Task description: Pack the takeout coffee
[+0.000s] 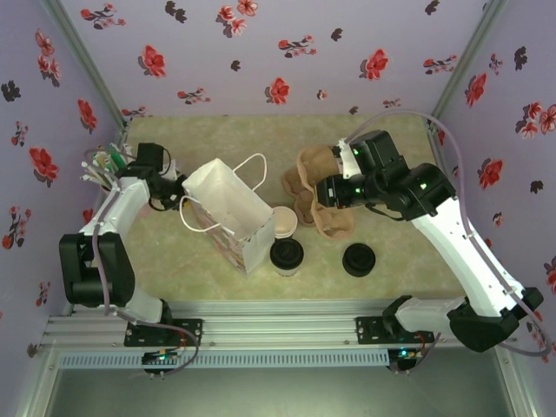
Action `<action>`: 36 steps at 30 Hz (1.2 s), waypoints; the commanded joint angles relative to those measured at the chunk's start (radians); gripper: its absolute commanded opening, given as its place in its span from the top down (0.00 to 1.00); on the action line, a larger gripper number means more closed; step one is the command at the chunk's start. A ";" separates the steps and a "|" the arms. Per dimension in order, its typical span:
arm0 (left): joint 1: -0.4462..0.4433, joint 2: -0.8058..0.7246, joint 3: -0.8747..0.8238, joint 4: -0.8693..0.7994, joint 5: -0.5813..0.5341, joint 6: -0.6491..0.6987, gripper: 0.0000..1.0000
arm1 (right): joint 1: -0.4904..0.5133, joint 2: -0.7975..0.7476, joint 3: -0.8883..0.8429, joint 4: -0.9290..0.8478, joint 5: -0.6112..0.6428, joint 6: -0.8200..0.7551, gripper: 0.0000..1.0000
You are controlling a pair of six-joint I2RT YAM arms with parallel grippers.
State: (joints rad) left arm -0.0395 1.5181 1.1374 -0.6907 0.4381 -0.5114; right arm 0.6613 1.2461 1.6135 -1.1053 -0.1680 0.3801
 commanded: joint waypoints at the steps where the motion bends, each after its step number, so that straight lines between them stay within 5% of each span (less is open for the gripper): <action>1: -0.007 -0.044 -0.039 0.046 0.017 -0.028 0.67 | 0.040 0.021 0.065 0.050 -0.062 0.030 0.60; 16: -0.005 -0.095 -0.123 0.147 0.033 -0.094 0.60 | 0.240 0.241 0.373 0.097 -0.145 0.046 0.60; 33: 0.082 -0.245 -0.137 0.157 0.030 -0.142 0.03 | 0.274 0.580 0.701 0.043 -0.197 0.039 0.61; 36: 0.087 -0.270 -0.137 0.157 0.029 -0.154 0.01 | 0.273 0.624 0.736 0.034 -0.203 0.040 0.61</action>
State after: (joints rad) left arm 0.0380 1.2823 0.9825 -0.5278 0.4568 -0.6556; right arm 0.9260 1.8351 2.3005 -1.0485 -0.3470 0.4198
